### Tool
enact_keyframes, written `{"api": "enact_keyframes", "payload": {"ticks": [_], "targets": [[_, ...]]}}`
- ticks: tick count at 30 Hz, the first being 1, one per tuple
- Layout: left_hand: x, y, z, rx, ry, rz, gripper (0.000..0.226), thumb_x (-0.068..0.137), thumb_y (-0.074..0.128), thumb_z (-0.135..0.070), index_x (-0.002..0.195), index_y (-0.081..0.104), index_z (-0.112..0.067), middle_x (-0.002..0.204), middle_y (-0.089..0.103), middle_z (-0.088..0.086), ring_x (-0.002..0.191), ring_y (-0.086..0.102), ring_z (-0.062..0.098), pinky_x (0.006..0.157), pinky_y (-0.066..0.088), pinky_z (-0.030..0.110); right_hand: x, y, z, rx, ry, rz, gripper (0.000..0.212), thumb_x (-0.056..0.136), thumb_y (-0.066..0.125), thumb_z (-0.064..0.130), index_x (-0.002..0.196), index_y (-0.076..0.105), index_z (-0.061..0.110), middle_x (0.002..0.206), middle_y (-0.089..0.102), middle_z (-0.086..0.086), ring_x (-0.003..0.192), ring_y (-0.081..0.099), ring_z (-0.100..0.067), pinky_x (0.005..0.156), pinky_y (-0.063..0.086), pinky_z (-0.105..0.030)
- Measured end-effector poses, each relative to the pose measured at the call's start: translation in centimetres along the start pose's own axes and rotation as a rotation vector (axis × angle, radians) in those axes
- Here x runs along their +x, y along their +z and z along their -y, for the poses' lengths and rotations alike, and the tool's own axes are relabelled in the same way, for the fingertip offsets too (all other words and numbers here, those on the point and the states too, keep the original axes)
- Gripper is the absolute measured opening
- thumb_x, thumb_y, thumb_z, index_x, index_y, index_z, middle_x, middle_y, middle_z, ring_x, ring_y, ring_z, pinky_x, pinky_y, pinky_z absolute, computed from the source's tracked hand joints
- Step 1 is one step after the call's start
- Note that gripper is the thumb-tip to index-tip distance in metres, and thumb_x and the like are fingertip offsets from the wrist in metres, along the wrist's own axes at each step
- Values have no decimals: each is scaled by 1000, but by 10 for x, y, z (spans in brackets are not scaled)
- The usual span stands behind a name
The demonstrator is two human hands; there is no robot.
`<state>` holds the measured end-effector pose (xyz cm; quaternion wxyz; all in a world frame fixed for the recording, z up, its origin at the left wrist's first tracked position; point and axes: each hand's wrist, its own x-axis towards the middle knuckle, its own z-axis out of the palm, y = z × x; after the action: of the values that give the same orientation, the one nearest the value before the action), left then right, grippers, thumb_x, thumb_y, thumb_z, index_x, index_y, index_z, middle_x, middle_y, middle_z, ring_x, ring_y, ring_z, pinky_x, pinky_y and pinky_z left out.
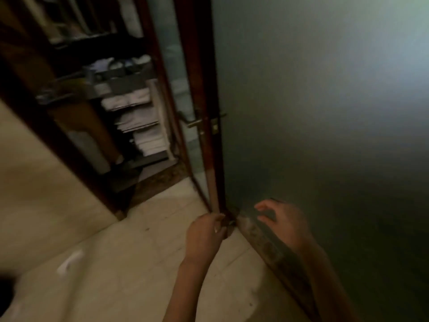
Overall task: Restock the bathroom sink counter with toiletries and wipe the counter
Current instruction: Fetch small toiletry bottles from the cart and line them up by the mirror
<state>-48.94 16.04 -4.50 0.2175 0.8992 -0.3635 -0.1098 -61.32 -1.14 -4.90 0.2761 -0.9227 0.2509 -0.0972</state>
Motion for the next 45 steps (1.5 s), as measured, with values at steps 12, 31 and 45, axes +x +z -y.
{"api": "enact_keyframes", "payload": {"ticks": [12, 31, 45], "targets": [[-114, -28, 59, 14, -598, -292, 37, 91, 61, -28, 127, 56, -34, 124, 60, -17, 113, 55, 4, 90, 41, 19, 29, 73, 96, 74, -524, 276, 24, 83, 72, 21, 105, 67, 27, 104, 64, 16, 98, 58, -2, 84, 48, -23], [-94, -63, 101, 39, -598, -355, 38, 93, 59, -31, 129, 53, -37, 125, 58, -19, 113, 53, 1, 89, 40, 16, 72, 103, 150, 67, -620, 252, 19, 87, 66, 30, 106, 65, 32, 102, 62, 21, 95, 57, 3, 82, 51, -22], [-67, -113, 203, 33, -491, -342, 37, 93, 59, -32, 129, 53, -37, 126, 58, -19, 113, 53, 0, 90, 42, 16, 108, 162, 223, 62, -563, 192, 16, 87, 66, 29, 103, 67, 29, 99, 63, 20, 92, 56, 4, 78, 47, -17]]}}
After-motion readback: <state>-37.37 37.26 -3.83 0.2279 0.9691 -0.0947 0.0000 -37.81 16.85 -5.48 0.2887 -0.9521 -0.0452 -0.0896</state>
